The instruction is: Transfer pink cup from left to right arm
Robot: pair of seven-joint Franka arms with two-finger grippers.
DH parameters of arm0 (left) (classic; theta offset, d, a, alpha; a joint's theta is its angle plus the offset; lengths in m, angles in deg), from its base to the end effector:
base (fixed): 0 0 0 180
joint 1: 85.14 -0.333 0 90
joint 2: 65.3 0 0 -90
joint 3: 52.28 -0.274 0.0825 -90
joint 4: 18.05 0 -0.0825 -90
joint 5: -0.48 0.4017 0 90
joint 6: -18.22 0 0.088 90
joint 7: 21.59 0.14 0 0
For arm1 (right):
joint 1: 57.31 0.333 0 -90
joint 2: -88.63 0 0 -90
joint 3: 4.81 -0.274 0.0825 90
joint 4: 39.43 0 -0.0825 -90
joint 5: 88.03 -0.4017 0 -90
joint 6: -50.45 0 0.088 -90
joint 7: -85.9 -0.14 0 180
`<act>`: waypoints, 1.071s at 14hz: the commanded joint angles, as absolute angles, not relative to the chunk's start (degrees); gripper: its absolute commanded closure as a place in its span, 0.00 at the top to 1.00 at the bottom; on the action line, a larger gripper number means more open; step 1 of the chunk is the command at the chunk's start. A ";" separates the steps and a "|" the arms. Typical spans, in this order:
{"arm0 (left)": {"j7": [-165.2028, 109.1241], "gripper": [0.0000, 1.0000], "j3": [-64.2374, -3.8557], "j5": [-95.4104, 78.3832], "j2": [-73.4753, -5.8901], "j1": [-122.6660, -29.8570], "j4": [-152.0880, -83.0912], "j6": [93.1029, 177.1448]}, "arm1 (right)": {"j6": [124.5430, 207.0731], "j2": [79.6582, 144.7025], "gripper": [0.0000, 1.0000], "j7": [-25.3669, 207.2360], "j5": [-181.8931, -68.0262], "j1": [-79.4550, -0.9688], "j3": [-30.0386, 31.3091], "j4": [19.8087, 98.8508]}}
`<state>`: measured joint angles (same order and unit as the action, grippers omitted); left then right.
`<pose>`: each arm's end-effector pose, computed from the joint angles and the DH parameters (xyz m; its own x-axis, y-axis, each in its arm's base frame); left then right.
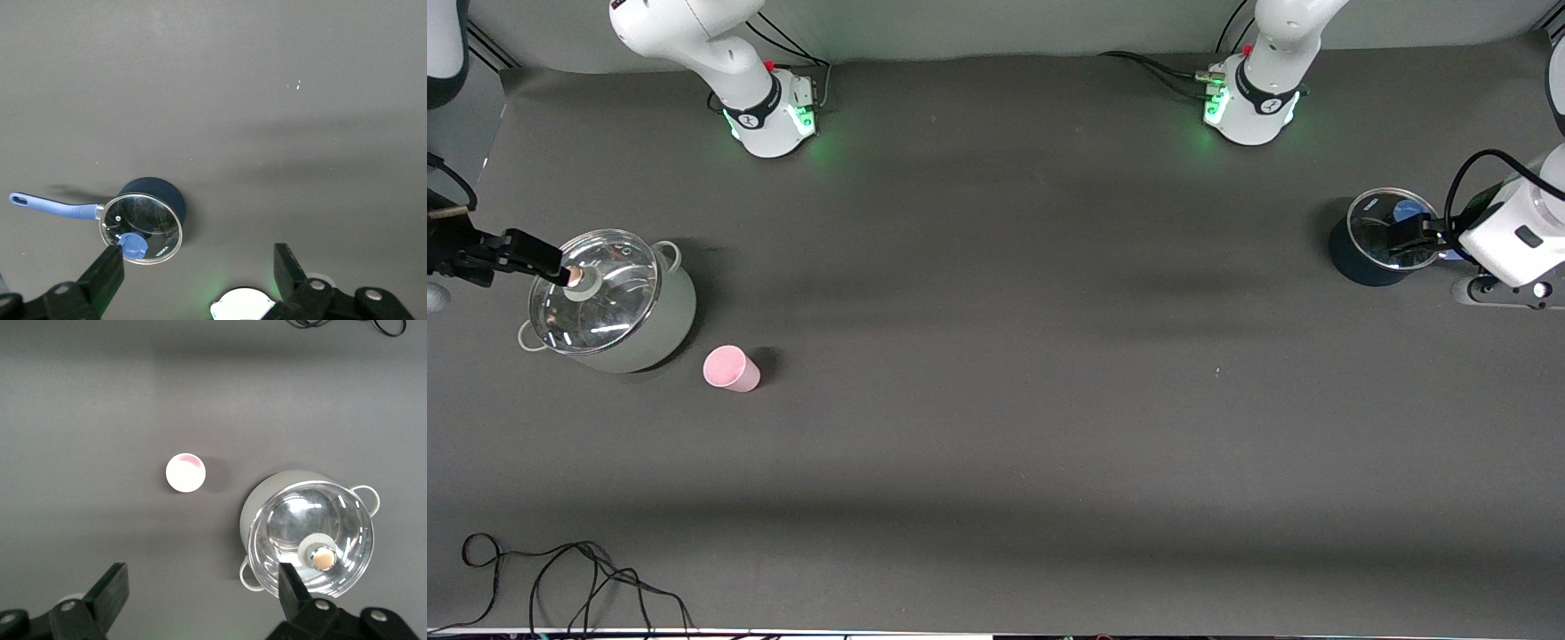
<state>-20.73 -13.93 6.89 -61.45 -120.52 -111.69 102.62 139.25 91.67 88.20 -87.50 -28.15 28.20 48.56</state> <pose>0.5622 -0.0058 0.4822 0.9750 -0.0624 -0.2130 -0.0782 -0.9947 -0.0662 0.5798 -0.0340 0.5391 0.9991 -0.0275 -0.0319 -0.0263 -0.9990 0.0369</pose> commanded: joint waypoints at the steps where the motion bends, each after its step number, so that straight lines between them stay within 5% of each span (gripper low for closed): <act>1: -19.83 1.00 -28.69 4.44 -64.95 -106.45 -112.71 103.48 | 138.95 92.06 1.00 87.22 -86.44 -27.87 28.49 47.93; 6: -19.83 1.00 -51.72 4.00 -64.87 -81.92 -112.62 103.92 | 139.22 91.97 1.00 87.13 -86.71 -28.13 27.71 48.29; 8: -19.83 1.00 -52.81 3.38 -64.86 -81.01 -112.54 104.44 | 139.22 91.97 1.00 87.31 -86.71 -30.40 26.49 48.20; 15: -19.83 1.00 -52.81 1.01 -64.16 -81.27 -111.22 105.23 | 138.60 90.65 1.00 87.22 -86.09 -50.26 4.79 48.46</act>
